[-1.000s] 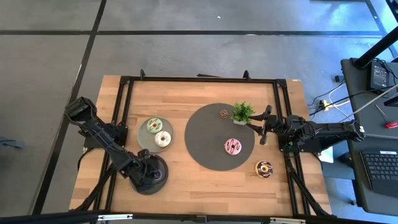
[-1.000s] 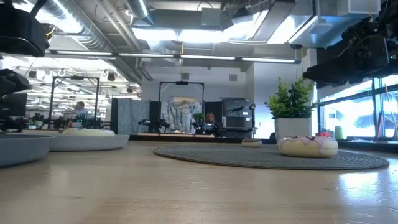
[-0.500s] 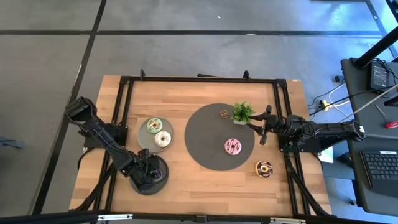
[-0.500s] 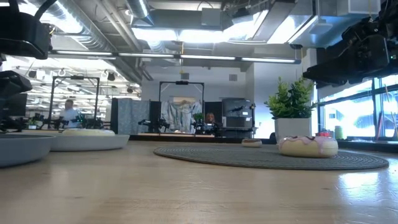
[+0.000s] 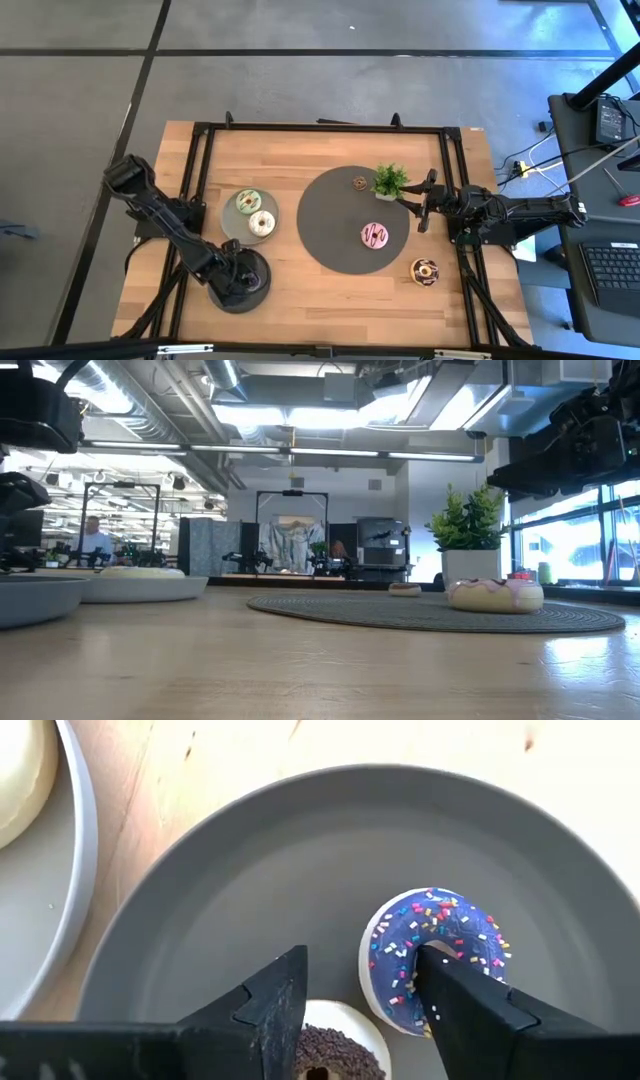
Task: Pick & Place donuts
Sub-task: Put the small violet donut on the dark gray plate, then put the small brown donut on the dark gray plate
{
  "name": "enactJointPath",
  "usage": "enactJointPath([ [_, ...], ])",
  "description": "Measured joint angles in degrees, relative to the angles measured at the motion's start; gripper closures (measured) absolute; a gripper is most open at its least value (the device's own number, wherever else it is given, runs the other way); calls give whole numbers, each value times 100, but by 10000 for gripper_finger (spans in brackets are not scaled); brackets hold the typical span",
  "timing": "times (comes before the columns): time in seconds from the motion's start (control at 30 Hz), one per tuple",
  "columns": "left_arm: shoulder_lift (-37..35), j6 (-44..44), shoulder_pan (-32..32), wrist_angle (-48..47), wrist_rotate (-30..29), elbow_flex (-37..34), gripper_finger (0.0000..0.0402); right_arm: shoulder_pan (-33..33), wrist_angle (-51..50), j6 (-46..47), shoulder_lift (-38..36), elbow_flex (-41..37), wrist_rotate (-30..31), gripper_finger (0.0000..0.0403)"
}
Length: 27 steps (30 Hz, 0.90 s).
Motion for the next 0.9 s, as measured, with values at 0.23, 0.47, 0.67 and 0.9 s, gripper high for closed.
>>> enactJointPath([
  [0.23,-362,81,0,-41,-2,0,217,0,0,-2,-1,0,2,234],
  [0.47,-757,253,7,-170,-275,2,217,1,2,-12,-2,0,2,234],
  [0.67,-871,1485,536,792,-1956,4,219,0,2,2,0,0,2,234],
  [0.9,-866,4045,1858,2666,-1430,4,219,2,2,75,-2,0,2,234],
])
